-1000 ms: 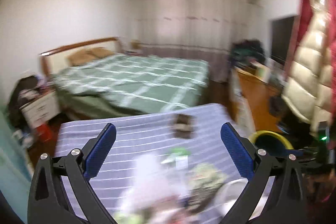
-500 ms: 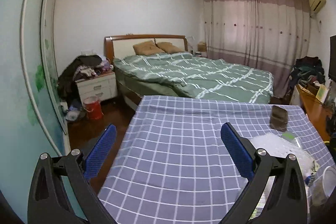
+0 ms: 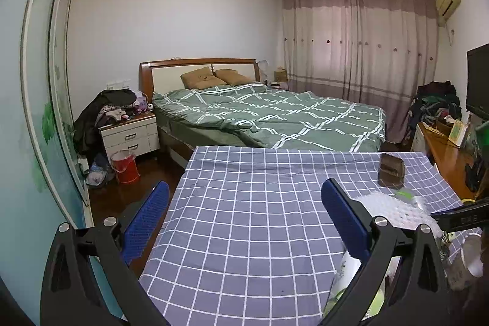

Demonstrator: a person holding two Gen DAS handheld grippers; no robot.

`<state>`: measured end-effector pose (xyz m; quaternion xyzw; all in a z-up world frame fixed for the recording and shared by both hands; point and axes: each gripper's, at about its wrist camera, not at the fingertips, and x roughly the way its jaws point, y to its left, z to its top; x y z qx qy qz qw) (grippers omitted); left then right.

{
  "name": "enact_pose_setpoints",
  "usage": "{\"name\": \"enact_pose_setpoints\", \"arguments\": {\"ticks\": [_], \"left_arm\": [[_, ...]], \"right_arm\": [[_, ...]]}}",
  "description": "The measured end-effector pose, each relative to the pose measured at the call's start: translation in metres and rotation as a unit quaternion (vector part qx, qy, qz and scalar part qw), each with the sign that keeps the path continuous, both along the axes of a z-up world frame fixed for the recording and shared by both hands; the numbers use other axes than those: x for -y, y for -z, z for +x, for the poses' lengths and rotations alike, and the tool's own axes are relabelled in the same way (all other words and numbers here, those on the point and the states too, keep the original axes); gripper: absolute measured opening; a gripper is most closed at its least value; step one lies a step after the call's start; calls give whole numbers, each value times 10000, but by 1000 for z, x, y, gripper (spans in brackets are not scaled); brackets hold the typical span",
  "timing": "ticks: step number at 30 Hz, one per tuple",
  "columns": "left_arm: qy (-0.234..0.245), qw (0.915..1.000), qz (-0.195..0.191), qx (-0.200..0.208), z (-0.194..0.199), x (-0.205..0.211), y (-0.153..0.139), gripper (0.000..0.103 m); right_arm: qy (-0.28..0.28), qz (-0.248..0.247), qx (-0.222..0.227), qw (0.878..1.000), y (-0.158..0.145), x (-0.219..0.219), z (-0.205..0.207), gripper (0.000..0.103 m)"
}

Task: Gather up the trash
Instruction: 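Grasp the white milk tube with the right tool and lift it, then carry the milk tube with the right tool and release it into the bin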

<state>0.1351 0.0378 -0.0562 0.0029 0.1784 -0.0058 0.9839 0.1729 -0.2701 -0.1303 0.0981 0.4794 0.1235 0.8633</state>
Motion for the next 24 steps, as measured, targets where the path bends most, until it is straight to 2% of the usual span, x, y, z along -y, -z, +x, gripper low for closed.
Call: {"name": "enact_pose_setpoints", "arguments": {"ticks": [8,15,19,24], "left_arm": [[58,9999,104,12,-4,8,0,98],[60,9999,103,1,-9,7,-1,98],[78,9999,108,-3,-9,8,-2,98],[118,9998,148,0,-10,10,-2,98]], "right_arm": [[230,216,427,9986,-21,20,-15,31],[619,182,970,9932,-51,67,-43,31],[1371,-110,1231,9828,-59,122,-62,31],[2313,-476,1123,9652,-47,195,-75,31]]}}
